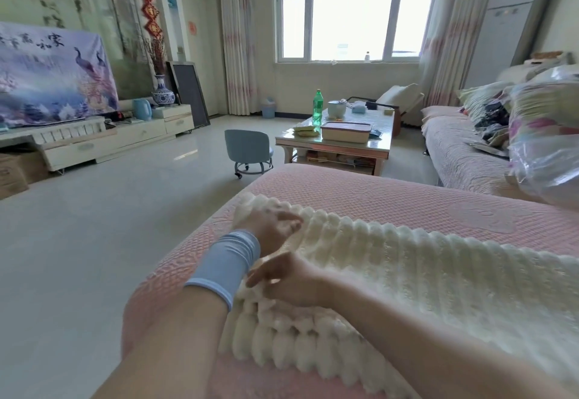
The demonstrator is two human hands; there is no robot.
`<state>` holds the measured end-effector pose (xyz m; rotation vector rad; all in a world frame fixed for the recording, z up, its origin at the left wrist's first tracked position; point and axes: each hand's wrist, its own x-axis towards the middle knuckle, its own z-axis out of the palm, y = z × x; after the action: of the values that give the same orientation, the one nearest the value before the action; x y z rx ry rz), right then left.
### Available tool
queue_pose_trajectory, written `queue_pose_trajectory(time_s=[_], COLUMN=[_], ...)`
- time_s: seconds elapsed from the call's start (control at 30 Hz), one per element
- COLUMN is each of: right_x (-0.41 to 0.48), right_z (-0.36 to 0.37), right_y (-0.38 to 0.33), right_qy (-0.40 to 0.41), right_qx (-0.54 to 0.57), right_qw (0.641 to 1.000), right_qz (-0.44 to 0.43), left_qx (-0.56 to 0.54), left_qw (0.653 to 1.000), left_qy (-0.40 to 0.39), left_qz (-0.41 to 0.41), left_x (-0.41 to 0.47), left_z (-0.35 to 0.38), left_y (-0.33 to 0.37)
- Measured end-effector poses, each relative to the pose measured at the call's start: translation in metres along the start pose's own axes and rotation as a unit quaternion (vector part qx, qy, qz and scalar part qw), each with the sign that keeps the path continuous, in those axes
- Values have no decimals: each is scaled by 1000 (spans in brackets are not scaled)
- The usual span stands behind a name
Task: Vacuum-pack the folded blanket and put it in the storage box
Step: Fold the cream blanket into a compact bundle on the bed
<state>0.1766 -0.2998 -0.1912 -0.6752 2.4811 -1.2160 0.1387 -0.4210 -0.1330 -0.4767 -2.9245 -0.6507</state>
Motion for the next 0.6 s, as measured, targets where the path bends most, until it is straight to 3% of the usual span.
queue_pose_trajectory(time_s=[0.1, 0.17, 0.27, 0.37, 0.43, 0.5, 0.6], right_x=[-17, -35, -50, -51, -51, -52, -56], right_z=[-10, -16, -17, -22, -27, -25, -17], right_y=[4, 11, 27, 31, 31, 29, 27], right_qy=[114, 70, 13, 107, 163, 132, 40], right_qx=[-20, -126, -356, -398, -449, -520, -563], right_qw=[993, 989, 930, 910, 878, 841, 825], right_qz=[-8, 37, 85, 48, -2, -67, -25], left_qx=[36, 34, 136, 285, 271, 228, 263], left_qw=[981, 969, 957, 942, 952, 954, 921], left_qy=[-158, -221, -235, -172, -141, -190, -281], left_qz=[-102, -105, -101, -40, -17, -32, -66], left_x=[-13, -22, -34, -43, -45, -48, -56], left_z=[17, 18, 8, -4, -6, 3, 20], left_y=[-26, -41, -47, -35, -27, -24, -35])
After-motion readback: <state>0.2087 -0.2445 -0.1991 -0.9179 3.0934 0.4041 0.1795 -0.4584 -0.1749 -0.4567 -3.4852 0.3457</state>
